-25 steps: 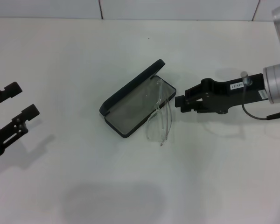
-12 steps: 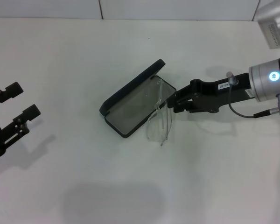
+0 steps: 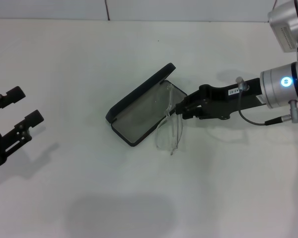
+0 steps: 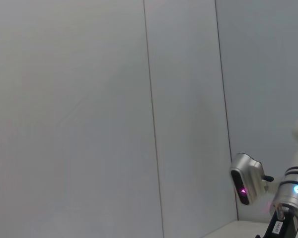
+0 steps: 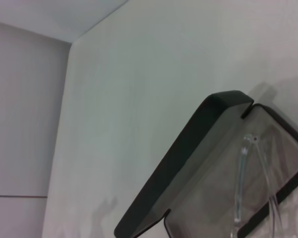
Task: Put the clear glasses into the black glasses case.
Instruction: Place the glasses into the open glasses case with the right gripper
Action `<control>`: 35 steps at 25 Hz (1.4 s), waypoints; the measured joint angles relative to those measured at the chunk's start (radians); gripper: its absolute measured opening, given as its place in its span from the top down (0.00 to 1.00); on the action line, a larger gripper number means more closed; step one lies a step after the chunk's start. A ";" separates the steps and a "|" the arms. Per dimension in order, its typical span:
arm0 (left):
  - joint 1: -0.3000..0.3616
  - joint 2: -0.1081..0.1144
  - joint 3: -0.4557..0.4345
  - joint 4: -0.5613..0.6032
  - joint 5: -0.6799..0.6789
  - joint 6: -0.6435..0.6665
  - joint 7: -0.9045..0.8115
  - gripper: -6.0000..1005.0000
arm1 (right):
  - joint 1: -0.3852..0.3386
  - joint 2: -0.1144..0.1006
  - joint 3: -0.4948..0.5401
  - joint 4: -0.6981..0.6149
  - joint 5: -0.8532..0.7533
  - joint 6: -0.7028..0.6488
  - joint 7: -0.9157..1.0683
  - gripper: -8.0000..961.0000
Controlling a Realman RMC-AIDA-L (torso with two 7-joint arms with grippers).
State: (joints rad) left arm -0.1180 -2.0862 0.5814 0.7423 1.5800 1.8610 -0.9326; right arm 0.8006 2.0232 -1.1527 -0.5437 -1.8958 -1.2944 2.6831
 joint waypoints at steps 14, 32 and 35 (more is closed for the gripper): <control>-0.009 0.000 0.000 -0.025 0.000 -0.002 0.022 0.44 | 0.050 0.004 -0.034 0.053 0.002 0.052 0.000 0.75; -0.011 0.000 0.000 -0.032 0.000 -0.001 0.023 0.44 | 0.076 0.002 -0.066 0.077 -0.003 0.075 0.000 0.75; -0.011 0.000 0.000 -0.032 0.000 -0.001 0.023 0.44 | 0.075 0.002 -0.072 0.077 -0.005 0.084 0.000 0.76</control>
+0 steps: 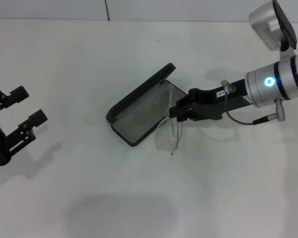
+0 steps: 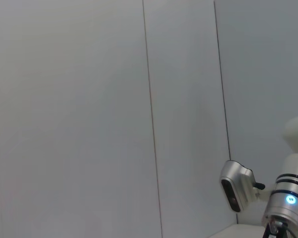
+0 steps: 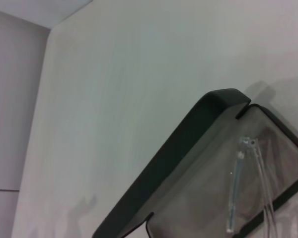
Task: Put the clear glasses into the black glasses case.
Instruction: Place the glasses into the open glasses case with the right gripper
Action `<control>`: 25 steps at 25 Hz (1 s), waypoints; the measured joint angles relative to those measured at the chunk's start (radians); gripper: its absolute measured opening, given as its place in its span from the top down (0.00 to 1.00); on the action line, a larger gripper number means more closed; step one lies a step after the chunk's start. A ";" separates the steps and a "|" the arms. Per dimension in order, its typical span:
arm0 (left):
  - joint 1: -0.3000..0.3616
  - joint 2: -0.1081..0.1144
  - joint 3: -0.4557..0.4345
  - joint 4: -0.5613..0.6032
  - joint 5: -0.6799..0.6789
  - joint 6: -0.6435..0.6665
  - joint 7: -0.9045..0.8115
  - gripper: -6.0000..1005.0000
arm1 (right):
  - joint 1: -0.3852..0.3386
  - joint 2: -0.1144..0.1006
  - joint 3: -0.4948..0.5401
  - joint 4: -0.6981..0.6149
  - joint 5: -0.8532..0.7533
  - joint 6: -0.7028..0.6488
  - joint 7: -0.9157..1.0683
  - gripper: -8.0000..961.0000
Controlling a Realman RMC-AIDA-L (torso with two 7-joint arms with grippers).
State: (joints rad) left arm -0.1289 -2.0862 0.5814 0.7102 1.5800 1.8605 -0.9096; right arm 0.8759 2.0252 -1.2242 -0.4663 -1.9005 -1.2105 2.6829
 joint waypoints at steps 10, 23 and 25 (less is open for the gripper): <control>0.000 0.000 0.004 -0.002 0.002 0.000 0.000 0.44 | 0.007 0.003 -0.033 0.000 0.007 0.029 0.000 0.76; -0.002 0.000 0.006 -0.014 0.002 0.000 0.002 0.44 | 0.010 0.003 -0.098 0.000 0.068 0.062 0.000 0.76; -0.002 0.000 0.006 -0.014 0.002 0.000 0.002 0.44 | 0.012 0.003 -0.107 0.000 0.070 0.065 0.000 0.76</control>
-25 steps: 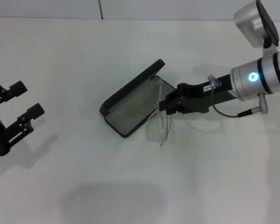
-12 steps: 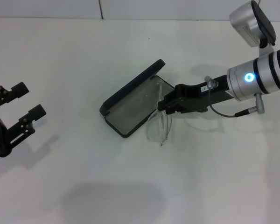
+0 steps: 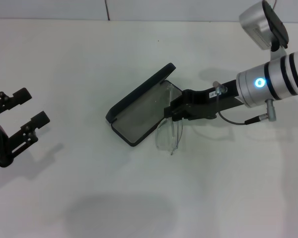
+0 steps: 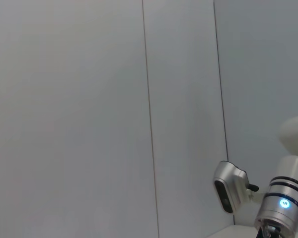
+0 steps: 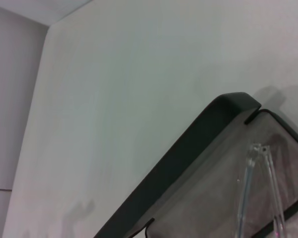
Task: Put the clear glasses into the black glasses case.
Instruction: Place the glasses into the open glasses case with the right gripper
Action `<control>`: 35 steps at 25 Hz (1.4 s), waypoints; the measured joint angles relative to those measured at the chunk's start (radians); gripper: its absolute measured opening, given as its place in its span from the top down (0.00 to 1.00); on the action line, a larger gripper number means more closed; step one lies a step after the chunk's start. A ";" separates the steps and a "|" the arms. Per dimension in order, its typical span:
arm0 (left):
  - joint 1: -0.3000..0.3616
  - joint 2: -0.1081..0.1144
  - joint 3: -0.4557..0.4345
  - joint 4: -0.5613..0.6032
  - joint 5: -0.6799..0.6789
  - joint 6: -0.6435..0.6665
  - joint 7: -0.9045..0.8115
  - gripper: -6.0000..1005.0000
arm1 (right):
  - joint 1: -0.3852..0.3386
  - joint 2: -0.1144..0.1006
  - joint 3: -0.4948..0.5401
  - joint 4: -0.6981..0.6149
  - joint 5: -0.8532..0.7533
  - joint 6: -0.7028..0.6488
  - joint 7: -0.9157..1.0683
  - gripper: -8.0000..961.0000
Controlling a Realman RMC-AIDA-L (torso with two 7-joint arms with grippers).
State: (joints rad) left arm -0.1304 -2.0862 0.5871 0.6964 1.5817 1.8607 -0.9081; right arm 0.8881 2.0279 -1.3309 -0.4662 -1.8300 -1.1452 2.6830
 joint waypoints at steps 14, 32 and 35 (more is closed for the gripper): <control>0.000 0.001 -0.004 -0.002 -0.002 0.000 0.000 0.44 | 0.011 0.000 -0.007 0.015 0.002 0.020 0.000 0.76; -0.003 0.002 -0.002 -0.012 -0.002 -0.002 0.009 0.44 | 0.012 0.000 -0.055 0.025 0.032 0.058 0.000 0.76; -0.003 0.002 -0.002 -0.016 0.001 -0.002 0.014 0.44 | 0.011 0.000 -0.067 0.028 0.052 0.066 0.000 0.76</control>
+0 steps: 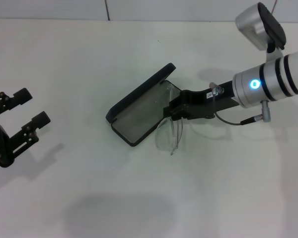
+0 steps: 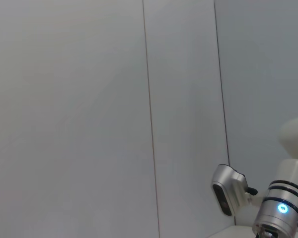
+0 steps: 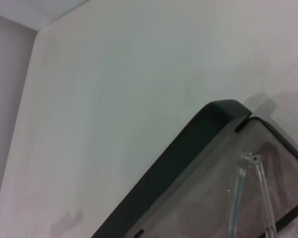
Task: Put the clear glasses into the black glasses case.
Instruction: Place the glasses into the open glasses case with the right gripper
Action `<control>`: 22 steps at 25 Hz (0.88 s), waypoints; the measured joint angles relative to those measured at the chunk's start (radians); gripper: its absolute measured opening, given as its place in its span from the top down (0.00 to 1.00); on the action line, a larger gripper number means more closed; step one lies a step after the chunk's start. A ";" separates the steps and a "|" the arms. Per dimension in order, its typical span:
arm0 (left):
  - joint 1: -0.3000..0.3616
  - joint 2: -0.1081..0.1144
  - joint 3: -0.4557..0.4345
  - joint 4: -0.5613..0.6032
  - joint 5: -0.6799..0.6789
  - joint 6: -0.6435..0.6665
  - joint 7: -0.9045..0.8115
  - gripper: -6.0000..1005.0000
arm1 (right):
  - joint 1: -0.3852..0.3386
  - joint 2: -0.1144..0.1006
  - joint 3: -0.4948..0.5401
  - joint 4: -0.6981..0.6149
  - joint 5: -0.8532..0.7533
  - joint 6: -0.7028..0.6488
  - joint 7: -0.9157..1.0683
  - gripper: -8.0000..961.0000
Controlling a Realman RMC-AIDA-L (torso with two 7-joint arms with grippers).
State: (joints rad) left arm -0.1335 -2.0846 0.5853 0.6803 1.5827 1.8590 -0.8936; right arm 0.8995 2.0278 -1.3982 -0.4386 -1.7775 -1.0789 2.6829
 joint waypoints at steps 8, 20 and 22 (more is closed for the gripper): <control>-0.003 0.000 -0.003 -0.010 0.001 0.000 0.001 0.44 | 0.001 0.000 -0.043 0.002 0.027 0.017 -0.001 0.76; -0.010 0.000 -0.004 -0.013 0.004 0.000 0.001 0.44 | -0.004 0.000 -0.044 0.002 0.027 0.030 -0.005 0.79; -0.009 0.000 -0.004 -0.013 0.004 0.000 0.001 0.44 | -0.005 0.000 -0.044 0.001 0.028 0.030 -0.006 0.80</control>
State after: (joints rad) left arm -0.1430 -2.0847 0.5814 0.6672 1.5863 1.8591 -0.8927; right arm 0.8947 2.0278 -1.4419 -0.4371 -1.7500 -1.0484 2.6772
